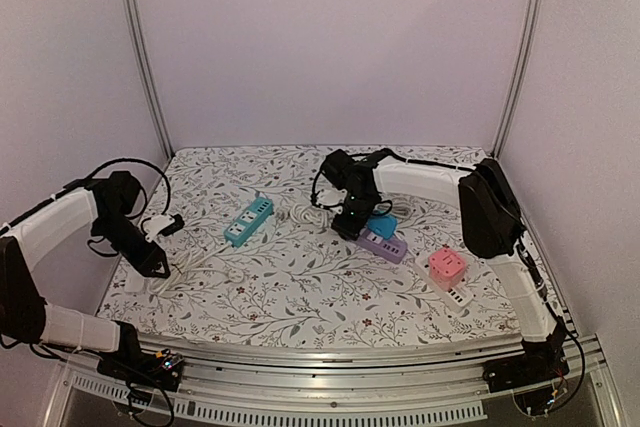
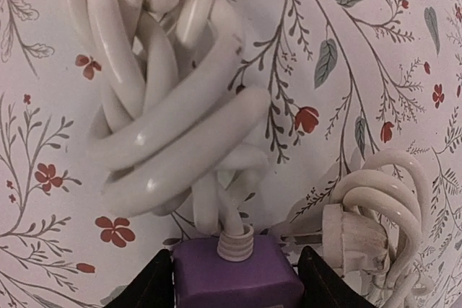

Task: Insert the plug

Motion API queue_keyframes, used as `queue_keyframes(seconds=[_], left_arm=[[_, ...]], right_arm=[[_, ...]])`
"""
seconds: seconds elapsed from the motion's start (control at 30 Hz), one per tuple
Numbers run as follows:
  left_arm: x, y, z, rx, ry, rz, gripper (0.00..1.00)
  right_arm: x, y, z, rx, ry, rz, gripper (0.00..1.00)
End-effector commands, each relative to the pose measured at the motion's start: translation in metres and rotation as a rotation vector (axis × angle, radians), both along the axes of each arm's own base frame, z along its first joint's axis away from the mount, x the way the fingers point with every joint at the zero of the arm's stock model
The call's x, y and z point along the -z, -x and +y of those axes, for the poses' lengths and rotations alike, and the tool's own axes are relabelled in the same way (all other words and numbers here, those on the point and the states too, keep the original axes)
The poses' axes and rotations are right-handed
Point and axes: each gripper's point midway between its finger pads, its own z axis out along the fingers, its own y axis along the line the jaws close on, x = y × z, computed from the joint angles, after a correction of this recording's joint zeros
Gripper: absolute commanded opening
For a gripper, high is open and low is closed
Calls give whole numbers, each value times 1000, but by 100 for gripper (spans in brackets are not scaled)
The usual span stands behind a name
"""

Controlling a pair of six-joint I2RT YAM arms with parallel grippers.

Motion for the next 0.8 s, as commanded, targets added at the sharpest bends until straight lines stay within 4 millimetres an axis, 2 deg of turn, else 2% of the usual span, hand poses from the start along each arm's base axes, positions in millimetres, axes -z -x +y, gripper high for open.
queue_keyframes(seconds=[0.0,0.1,0.17,0.27,0.33,0.4,0.53,0.6,0.77], left_arm=[[-15,5,-24,72,102,6,65],[-32,-9,-38,107,121,-52,89],[-40,-23,-48,135,106,-104,99],[-45,-56,-67,155,72,-201,99],[-37,-75,-81,164,47,-222,100],[-18,-97,-94,183,1,-209,100],[3,-147,-115,172,-45,-215,100],[17,-170,-119,149,-68,-205,99],[50,-202,-126,167,-122,-184,100]], right_arm=[[31,0,-12,37,17,40,65],[20,0,-6,42,-28,36,81],[10,1,-1,38,-65,31,98],[-11,3,10,22,-133,13,99],[-28,5,18,5,-180,-2,99],[-47,7,24,-9,-218,-21,99],[-77,14,31,-30,-267,-52,99],[-91,18,34,-38,-292,-63,99],[-123,36,34,-54,-325,-110,99]])
